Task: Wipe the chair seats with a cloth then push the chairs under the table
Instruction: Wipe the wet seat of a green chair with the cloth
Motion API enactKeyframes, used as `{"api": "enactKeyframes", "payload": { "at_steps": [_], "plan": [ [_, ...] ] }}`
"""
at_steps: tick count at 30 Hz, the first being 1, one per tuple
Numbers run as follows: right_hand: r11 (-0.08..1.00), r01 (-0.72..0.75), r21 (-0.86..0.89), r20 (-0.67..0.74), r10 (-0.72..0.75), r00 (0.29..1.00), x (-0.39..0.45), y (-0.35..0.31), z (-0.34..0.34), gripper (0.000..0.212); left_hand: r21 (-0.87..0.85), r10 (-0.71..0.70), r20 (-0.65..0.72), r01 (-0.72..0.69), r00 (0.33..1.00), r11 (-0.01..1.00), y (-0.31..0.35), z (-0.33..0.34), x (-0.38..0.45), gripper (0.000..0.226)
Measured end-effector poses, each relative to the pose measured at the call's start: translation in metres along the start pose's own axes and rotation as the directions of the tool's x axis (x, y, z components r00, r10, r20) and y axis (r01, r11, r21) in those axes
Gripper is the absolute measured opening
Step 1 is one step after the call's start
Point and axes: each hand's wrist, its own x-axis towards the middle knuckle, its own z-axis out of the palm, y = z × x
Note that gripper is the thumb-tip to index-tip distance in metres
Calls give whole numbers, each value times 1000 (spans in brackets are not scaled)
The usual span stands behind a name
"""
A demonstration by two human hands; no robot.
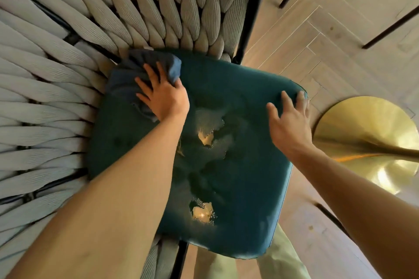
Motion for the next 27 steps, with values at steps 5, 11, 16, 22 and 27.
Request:
{"api": "enactKeyframes", "payload": {
  "at_steps": [5,11,16,22,27],
  "plan": [
    [1000,-10,8,16,10,1000,-1,-2,-2,59,223,412,49,-412,910,883,-70,-1,-23,63],
    [999,-17,50,24,16,1000,-3,-3,-4,58,37,-137,-52,139,989,990,-32,-2,-3,62],
    [998,-22,58,16,21,1000,-2,-3,-1,58,107,84,-39,-79,996,991,1,14,-9,63],
    [998,-27,60,37,25,999,-3,-4,-5,57,318,570,105,-571,815,757,-93,-8,-27,61],
    [996,-34,88,21,32,999,-3,-4,-5,56,115,86,-47,-80,995,990,-13,7,-23,65]
  ]
}}
